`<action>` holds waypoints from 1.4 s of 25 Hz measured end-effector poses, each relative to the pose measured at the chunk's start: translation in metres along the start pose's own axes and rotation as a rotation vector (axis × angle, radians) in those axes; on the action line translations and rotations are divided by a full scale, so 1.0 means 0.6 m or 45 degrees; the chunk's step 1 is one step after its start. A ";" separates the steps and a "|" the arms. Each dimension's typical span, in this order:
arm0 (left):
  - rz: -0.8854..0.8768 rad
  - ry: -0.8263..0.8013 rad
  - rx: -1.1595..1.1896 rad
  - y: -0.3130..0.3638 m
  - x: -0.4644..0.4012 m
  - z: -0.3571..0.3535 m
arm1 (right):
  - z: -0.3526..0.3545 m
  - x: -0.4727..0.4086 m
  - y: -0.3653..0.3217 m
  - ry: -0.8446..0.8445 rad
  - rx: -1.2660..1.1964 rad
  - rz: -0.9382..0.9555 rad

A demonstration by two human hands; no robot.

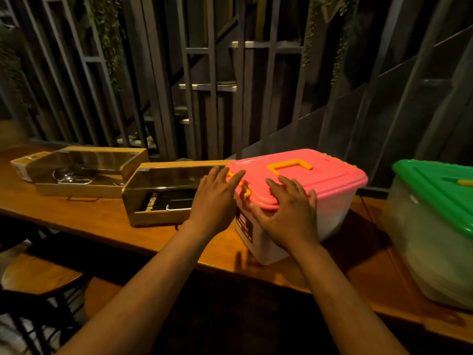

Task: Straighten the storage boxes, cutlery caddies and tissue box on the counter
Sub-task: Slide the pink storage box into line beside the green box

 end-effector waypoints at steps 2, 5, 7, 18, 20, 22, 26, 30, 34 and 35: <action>-0.029 -0.081 -0.043 -0.007 -0.023 -0.027 | -0.013 -0.004 -0.002 0.054 0.112 0.017; -0.116 -0.149 -0.083 -0.012 -0.056 -0.051 | -0.007 -0.001 -0.001 0.258 0.057 0.024; -0.126 -0.129 -0.030 -0.017 -0.072 -0.057 | -0.008 -0.004 0.002 0.337 0.015 0.063; 0.048 0.015 0.182 -0.018 -0.064 -0.076 | -0.005 -0.006 -0.002 0.287 -0.012 0.111; 0.020 0.049 0.156 -0.002 -0.048 -0.065 | 0.004 0.002 0.007 0.204 -0.038 0.090; 0.001 0.064 0.157 0.015 -0.027 -0.049 | 0.021 0.017 0.023 0.150 -0.067 0.074; -0.064 0.082 0.336 0.057 0.032 -0.020 | 0.063 0.057 0.077 0.189 -0.163 0.018; 0.126 0.182 0.745 0.026 0.035 0.001 | 0.098 0.078 0.107 0.273 -0.224 -0.096; 0.410 -0.084 1.138 0.006 0.000 -0.063 | 0.095 0.075 0.081 0.133 0.056 -0.308; 0.452 -0.127 1.215 0.017 0.001 -0.076 | 0.090 0.076 0.076 0.117 0.073 -0.317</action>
Point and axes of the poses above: each hand's wrist, its own x-axis away from the middle knuckle, its own z-axis out of the back of the hand, y = z × x, the point moved 9 cm from there along -x, towards the middle knuckle, and after that the axes turned 1 degree about x, right-handed, at the moved point
